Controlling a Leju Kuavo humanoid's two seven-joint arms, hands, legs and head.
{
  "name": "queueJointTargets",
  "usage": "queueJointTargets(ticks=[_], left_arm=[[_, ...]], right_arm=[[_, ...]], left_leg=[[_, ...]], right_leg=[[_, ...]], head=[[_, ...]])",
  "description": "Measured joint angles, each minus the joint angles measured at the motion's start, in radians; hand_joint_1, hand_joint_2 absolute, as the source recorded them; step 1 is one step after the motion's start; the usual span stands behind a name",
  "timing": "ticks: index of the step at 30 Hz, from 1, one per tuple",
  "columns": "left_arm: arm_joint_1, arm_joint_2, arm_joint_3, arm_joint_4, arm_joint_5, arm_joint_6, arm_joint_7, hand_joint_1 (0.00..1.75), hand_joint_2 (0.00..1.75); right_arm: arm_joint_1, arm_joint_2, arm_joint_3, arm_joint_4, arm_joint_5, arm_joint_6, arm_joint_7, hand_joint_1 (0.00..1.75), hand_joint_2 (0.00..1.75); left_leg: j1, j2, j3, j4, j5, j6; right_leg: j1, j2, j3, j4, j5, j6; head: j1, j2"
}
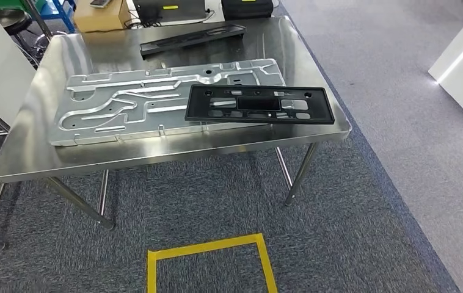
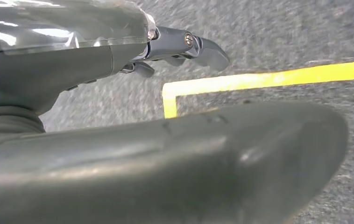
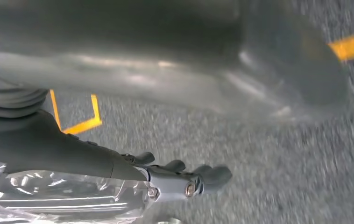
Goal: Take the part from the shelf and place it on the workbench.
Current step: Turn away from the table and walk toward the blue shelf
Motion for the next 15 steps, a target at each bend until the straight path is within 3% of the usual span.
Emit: queueJointTargets(ticks=[2,3,6,7,8,9,11,12,13,15], left_arm=[[0.000,0.000,-0.004,0.000,-0.013,0.000,-0.001,0.00,0.00],[-0.002,0.000,-0.006,0.000,-0.018,0.000,-0.001,0.00,0.00],[-0.004,0.001,-0.009,0.001,-0.030,-0.003,-0.002,0.00,0.00],[-0.003,0.002,-0.009,0.001,-0.033,-0.005,-0.003,0.00,0.00],[-0.003,0.002,-0.010,0.001,-0.036,-0.006,-0.005,0.00,0.00],[-0.003,0.002,-0.010,0.001,-0.038,-0.006,-0.007,0.00,0.00],[-0.004,0.002,-0.011,0.000,-0.043,-0.007,-0.014,0.00,0.00],[-0.004,0.003,-0.011,0.000,-0.045,-0.007,-0.016,0.00,0.00],[-0.005,0.004,-0.012,0.000,-0.048,-0.007,-0.018,0.00,0.00],[-0.008,0.007,-0.015,0.000,-0.053,-0.009,-0.020,0.00,0.00]], right_arm=[[-0.003,0.002,-0.002,0.008,-0.001,0.020,0.008,0.00,0.00],[-0.003,0.004,-0.003,0.011,-0.003,0.026,0.008,0.00,0.00],[-0.004,0.006,-0.010,0.017,-0.015,0.038,-0.005,0.00,0.00],[-0.005,0.007,-0.014,0.019,-0.021,0.040,-0.010,0.00,0.00],[-0.007,0.008,-0.020,0.020,-0.027,0.041,-0.014,0.00,0.00],[-0.008,0.009,-0.024,0.021,-0.030,0.041,-0.015,0.00,0.00],[-0.012,0.011,-0.031,0.023,-0.035,0.042,-0.016,0.00,0.00],[-0.014,0.012,-0.033,0.024,-0.036,0.042,-0.016,0.00,0.00],[-0.016,0.013,-0.036,0.024,-0.038,0.042,-0.017,0.00,0.00],[-0.020,0.017,-0.042,0.025,-0.040,0.041,-0.019,0.00,0.00]], left_leg=[[0.002,-0.002,-0.014,-0.007,0.022,0.012],[0.003,-0.003,-0.024,-0.010,0.036,0.020],[0.005,-0.007,-0.070,-0.010,0.077,0.030],[0.005,-0.008,-0.087,-0.008,0.090,0.029],[0.006,-0.008,-0.106,-0.004,0.102,0.027],[0.007,-0.008,-0.126,0.002,0.113,0.024],[0.010,-0.010,-0.165,0.020,0.131,0.015],[0.010,-0.010,-0.182,0.030,0.138,0.009],[0.010,-0.011,-0.194,0.039,0.144,0.003],[0.009,-0.011,-0.207,0.049,0.158,-0.012]], right_leg=[[-0.004,-0.003,-0.003,-0.001,0.004,0.012],[-0.005,-0.001,-0.009,0.013,-0.020,0.019],[-0.013,0.006,-0.044,0.161,-0.178,0.034],[-0.016,0.007,-0.053,0.223,-0.212,0.039],[-0.018,0.007,-0.053,0.269,-0.217,0.043],[-0.021,0.007,-0.039,0.287,-0.199,0.046],[-0.028,0.008,0.038,0.222,-0.140,0.050],[-0.030,0.013,0.098,0.145,-0.136,0.051],[-0.030,0.018,0.152,0.068,-0.147,0.048],[-0.025,0.025,0.207,-0.023,-0.178,0.035]], head=[[0.000,0.000],[0.000,0.000],[0.000,0.000],[0.000,0.000],[0.000,0.000],[0.000,0.000],[0.000,0.000],[0.000,0.000],[0.000,0.000],[0.000,0.000]])
